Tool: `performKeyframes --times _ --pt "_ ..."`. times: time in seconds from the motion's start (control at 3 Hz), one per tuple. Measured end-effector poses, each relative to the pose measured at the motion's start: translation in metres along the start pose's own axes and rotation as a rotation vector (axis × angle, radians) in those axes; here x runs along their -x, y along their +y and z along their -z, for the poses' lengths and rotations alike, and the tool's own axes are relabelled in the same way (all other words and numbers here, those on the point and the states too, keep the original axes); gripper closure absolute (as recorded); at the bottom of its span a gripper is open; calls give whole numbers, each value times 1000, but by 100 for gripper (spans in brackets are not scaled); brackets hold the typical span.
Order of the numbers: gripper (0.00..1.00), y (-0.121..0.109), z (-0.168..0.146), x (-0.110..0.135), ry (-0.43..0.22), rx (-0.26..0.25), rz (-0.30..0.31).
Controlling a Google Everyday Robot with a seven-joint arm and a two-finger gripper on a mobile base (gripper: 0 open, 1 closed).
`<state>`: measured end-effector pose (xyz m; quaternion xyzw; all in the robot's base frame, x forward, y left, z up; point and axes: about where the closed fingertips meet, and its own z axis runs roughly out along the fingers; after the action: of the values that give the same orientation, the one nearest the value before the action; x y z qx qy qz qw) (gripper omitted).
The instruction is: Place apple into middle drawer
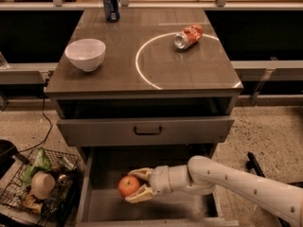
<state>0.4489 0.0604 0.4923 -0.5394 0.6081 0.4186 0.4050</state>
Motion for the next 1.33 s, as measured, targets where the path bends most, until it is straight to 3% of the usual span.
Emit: performKeyframes --times 0.33,1.33 --pt "100 -6 -22 -12 -46 27 4" --pt "100 -18 -82 -41 -92 89 25"
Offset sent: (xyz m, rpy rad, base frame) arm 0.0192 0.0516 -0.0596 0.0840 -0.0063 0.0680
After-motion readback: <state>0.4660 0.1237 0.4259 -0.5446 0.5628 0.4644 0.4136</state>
